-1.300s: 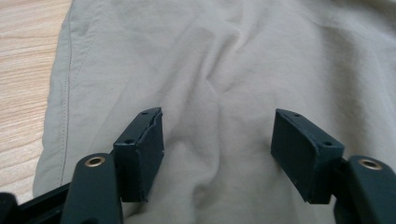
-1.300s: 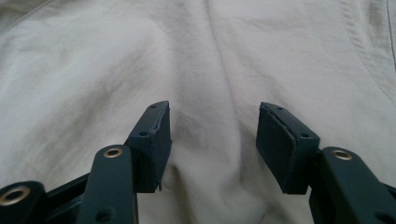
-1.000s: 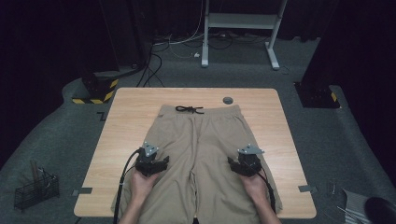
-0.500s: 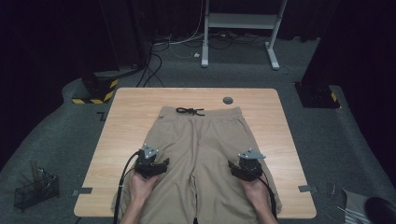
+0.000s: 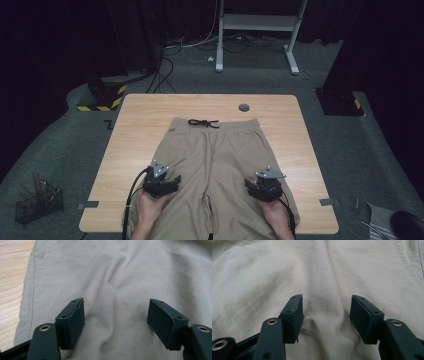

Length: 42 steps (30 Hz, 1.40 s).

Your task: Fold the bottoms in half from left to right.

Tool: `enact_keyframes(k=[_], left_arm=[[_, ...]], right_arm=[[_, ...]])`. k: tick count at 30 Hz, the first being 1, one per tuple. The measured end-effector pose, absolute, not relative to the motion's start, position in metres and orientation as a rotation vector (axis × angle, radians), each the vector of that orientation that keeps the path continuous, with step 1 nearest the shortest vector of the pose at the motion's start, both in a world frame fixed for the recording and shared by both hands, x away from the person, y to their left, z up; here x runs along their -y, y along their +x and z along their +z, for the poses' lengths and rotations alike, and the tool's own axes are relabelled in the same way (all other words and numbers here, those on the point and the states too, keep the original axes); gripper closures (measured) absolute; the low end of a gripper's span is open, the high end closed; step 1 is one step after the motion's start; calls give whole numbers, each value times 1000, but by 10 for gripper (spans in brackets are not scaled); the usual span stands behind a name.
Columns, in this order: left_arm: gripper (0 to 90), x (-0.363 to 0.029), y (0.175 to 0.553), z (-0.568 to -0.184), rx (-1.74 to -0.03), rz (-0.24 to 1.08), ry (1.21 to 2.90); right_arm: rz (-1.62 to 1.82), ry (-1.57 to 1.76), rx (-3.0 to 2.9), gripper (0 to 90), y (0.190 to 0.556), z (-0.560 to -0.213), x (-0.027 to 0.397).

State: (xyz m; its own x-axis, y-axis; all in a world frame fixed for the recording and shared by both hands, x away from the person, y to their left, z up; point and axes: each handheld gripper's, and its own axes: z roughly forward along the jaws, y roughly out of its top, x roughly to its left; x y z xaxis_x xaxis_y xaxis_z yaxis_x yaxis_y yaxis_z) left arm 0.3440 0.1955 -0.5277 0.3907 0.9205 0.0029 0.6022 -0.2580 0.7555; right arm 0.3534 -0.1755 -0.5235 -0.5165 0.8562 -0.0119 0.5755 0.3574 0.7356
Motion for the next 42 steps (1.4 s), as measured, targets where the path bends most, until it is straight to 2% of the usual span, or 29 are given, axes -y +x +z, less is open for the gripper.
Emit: enact_keyframes(k=[13, 18, 22, 27, 33, 42], left_arm=[[303, -196, 298, -528, -1302, 595, 1972], [314, -197, 297, -520, -1296, 517, 2036], [327, -201, 317, -503, -1255, 533, 2022], [316, -210, 366, -489, -1289, 531, 1962], [299, -217, 417, -496, -1368, 559, 1965], [277, -223, 459, -511, -1393, 551, 1959]], right_arm=[[974, 1215, -2268, 442, 315, -523, 181], [937, 1192, -2336, 450, 309, -518, 181], [983, 1167, -2303, 464, 324, -506, 183], [1035, 1183, -2221, 459, 360, -495, 179], [1022, 1200, -2226, 448, 392, -505, 173], [982, 1201, -2247, 440, 399, -520, 172]])
